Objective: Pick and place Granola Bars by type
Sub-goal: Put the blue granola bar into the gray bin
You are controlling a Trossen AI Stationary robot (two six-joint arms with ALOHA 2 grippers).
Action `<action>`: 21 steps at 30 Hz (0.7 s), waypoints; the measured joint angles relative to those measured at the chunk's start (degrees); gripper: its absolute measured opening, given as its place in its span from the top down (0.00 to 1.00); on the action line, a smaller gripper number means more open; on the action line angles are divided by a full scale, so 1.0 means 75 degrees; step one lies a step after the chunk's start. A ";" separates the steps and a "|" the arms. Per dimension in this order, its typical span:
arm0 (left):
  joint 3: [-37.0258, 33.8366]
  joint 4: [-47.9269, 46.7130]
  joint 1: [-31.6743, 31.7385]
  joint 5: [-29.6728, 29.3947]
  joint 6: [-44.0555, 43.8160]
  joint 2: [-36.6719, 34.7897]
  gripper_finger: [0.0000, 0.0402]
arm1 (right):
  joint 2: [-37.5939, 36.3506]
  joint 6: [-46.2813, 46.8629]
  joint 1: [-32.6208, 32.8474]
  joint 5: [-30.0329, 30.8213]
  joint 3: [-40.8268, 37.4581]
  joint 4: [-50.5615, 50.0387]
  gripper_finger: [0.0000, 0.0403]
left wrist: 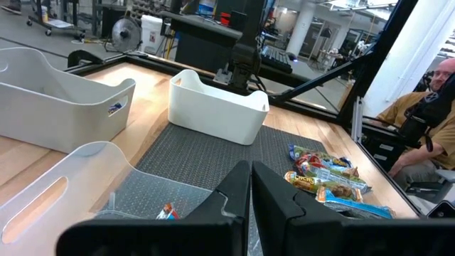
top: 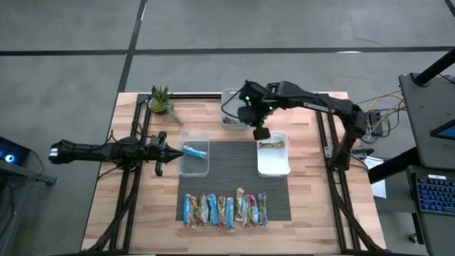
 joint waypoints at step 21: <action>-0.0001 0.0001 -0.0001 0.0000 0.0000 0.0000 1.00 | -0.1349 -0.1990 0.3820 -0.0376 -0.0156 -0.0837 0.98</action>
